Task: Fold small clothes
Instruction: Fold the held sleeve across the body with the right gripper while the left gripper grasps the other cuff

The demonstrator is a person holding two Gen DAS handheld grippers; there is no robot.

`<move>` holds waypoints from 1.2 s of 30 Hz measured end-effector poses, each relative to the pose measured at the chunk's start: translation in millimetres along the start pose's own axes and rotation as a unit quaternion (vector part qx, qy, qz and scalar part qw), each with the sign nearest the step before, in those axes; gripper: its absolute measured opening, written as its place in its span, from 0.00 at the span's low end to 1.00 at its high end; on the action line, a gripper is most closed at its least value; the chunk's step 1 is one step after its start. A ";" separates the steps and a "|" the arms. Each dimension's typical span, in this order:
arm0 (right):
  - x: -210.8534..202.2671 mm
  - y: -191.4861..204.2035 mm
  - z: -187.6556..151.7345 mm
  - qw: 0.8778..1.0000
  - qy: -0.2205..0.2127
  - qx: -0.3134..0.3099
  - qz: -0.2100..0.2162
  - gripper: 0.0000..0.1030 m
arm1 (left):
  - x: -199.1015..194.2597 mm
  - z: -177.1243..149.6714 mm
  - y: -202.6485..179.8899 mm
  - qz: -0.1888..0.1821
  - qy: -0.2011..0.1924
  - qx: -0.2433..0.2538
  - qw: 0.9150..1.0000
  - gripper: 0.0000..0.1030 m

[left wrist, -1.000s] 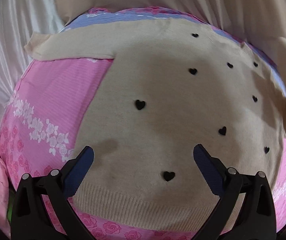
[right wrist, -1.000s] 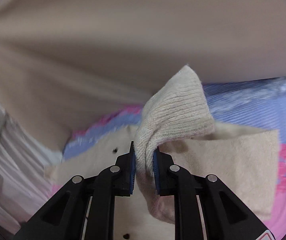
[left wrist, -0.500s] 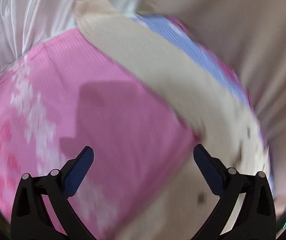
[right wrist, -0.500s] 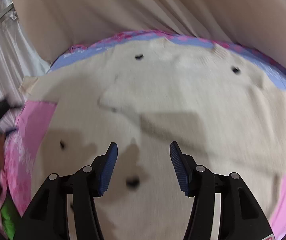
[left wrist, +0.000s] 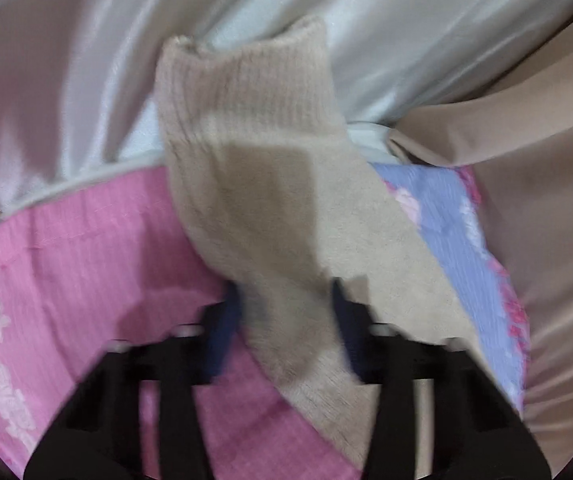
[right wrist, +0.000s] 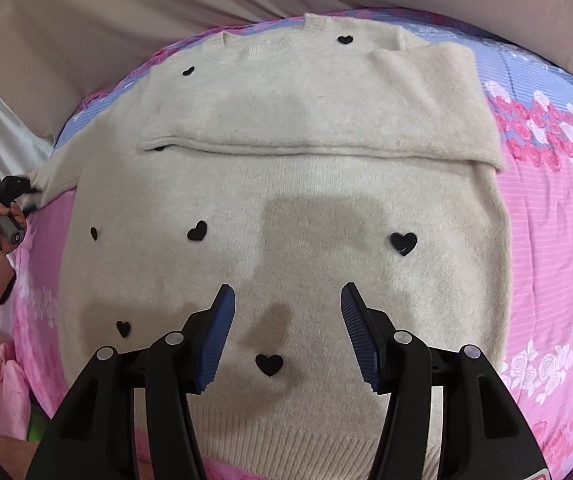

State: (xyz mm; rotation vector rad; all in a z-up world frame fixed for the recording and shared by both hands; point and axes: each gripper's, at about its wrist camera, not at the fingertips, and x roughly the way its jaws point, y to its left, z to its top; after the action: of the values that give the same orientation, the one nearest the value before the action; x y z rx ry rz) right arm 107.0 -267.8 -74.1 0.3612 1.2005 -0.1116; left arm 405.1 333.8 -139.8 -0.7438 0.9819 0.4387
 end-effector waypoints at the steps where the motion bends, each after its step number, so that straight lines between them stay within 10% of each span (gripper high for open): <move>1: -0.5 -0.1 0.9 1.000 -0.002 0.000 0.000 0.55 | -4.7 0.4 -4.7 -0.024 -0.005 0.000 1.000 0.07; 6: -1.9 -7.7 4.1 1.000 -0.011 0.011 0.004 0.56 | -79.3 -23.3 -77.9 -0.068 -0.093 0.112 0.987 0.07; 9: -3.6 -14.0 6.5 1.000 -0.018 0.020 0.009 0.56 | -137.7 -64.2 -140.8 -0.144 -0.107 0.196 0.964 0.07; 16: -16.8 -49.0 6.4 0.996 -0.054 0.066 0.018 0.56 | -246.1 -251.0 -273.1 -0.313 -0.072 0.398 0.859 0.07; 19: -22.5 -70.9 0.4 0.993 -0.064 0.093 0.016 0.56 | -240.6 -328.4 -304.1 -0.328 -0.018 0.444 0.834 0.07; 25: -29.7 -115.8 -10.1 0.988 -0.075 0.138 0.008 0.56 | -169.4 -450.3 -331.5 -0.265 0.097 0.486 0.827 0.08; 29: -33.5 -139.6 -8.7 0.984 -0.081 0.161 0.017 0.56 | -150.7 -496.7 -317.6 -0.219 0.087 0.517 0.823 0.08; 36: -31.4 -123.6 47.1 0.992 -0.106 0.059 -0.034 0.56 | -180.0 -442.4 -308.6 -0.255 0.059 0.435 0.861 0.08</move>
State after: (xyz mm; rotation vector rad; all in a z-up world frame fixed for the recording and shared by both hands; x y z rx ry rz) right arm 103.6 -402.6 -56.9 0.4021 0.9981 -0.2740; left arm 254.4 -202.1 -23.9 -0.1706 0.9257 -0.5173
